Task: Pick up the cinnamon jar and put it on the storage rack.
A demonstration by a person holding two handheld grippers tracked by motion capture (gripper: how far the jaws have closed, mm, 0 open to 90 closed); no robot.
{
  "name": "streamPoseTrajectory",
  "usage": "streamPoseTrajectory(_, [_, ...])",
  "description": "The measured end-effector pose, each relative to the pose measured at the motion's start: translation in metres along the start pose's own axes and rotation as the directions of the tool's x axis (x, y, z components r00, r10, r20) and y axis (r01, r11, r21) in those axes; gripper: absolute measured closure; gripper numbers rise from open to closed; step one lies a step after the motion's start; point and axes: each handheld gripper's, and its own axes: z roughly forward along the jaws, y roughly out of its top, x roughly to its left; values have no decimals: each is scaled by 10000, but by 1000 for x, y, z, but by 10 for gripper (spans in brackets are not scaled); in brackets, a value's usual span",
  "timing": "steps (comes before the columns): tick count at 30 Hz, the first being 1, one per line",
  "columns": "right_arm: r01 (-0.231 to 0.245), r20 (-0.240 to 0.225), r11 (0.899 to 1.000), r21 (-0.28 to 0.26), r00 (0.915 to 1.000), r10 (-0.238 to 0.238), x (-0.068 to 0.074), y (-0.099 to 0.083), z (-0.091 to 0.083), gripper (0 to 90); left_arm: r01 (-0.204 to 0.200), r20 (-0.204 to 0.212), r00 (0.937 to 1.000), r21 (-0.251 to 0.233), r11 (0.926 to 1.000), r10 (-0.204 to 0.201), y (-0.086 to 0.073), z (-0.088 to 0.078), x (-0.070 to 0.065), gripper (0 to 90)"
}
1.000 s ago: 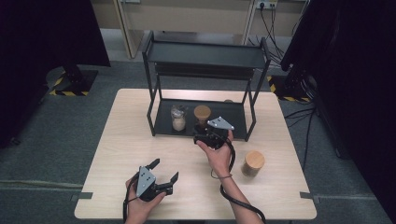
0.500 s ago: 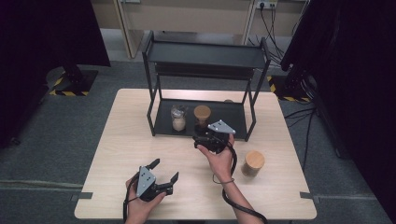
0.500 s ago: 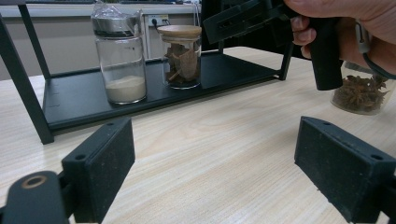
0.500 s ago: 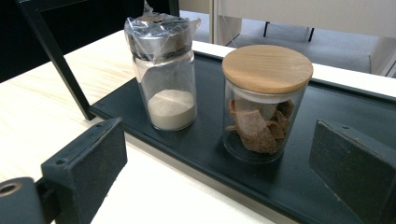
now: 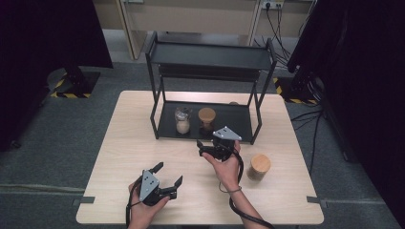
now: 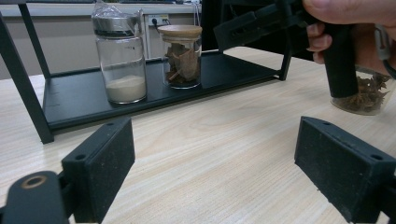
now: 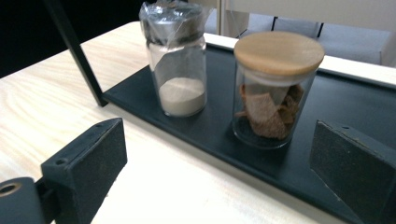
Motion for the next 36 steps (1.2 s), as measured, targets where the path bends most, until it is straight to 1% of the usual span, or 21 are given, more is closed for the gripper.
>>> streamPoseTrajectory(10, [48,-143,9998,181,9999,-45,0,-12,-8,46,-22,-3,10000,8,10000,22,0,0,0,119])
streamPoseTrajectory(23, [301,-338,9991,285,9990,-291,2,-24,-22,46,-15,-15,10000,12,10000,15,0,0,0,119])
streamPoseTrajectory(29, [518,-470,9980,352,9976,-502,4,-31,-31,46,-11,-20,10000,7,10000,11,0,0,0,119])
streamPoseTrajectory(36, [651,-612,9970,422,9962,-624,5,-39,-41,46,-4,-28,10000,11,10000,4,0,0,0,119])
